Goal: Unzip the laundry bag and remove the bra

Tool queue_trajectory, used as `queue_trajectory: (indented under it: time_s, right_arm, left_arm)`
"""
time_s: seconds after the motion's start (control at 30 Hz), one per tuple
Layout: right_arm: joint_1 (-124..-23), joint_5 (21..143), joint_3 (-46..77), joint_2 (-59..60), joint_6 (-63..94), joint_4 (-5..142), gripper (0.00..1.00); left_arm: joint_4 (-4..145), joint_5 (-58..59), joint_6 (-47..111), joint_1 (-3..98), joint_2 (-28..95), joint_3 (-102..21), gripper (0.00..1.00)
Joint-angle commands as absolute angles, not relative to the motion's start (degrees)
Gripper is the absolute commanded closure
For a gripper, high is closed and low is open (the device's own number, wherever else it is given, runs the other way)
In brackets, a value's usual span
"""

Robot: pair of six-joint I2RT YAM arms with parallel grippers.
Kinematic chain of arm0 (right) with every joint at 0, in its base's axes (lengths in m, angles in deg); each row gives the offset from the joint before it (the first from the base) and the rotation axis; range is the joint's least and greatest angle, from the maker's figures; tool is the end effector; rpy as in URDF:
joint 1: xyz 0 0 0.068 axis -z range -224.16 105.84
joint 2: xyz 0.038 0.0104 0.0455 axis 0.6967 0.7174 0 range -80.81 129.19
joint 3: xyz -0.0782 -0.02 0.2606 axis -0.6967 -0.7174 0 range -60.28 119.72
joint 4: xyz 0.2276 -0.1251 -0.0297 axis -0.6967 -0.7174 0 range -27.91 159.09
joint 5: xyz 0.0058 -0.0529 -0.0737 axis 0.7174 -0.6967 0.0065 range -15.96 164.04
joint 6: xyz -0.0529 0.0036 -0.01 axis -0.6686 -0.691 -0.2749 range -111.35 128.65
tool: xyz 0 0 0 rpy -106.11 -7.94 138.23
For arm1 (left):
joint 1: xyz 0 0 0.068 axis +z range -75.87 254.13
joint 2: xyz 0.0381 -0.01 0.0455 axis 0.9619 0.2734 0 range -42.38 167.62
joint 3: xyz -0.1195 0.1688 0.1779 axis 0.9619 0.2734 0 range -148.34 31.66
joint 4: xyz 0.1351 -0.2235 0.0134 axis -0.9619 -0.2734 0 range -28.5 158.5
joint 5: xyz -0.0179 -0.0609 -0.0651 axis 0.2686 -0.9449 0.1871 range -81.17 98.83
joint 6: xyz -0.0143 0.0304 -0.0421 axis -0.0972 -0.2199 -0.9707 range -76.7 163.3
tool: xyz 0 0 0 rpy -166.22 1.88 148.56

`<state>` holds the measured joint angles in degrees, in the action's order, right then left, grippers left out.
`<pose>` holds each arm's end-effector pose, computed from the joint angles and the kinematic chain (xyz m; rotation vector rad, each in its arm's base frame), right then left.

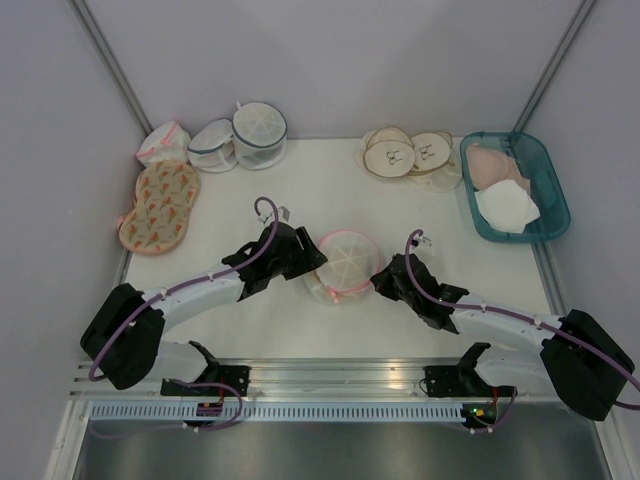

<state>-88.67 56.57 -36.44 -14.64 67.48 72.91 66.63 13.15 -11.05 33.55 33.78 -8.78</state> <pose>0.1639 0.1461 0.1672 0.4520 2.2416 0.6451 0.2127 -0.1785 0.2088 -0.3254 2.3305 -0.7933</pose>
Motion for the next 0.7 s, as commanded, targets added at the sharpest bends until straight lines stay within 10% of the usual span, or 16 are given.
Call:
queue_trajectory:
  time_s: [0.0,0.47,0.67]
  right_arm:
    - [-88.9,55.2,-34.6,-15.4,66.4,72.3,1.0]
    - [-88.1,57.8,-34.3,-14.8,65.3,73.5,1.0]
    - [-87.7,60.4,-33.5,-15.1,63.2,73.8,0.99]
  left_arm:
    - [67.4,12.6,-9.3,33.7,35.3,-9.8,0.36]
    - [86.6,-1.0,-10.6,33.7,38.7,-5.4,0.51]
    - [88.1,-2.1,-10.8,33.7,38.2,-4.0,0.8]
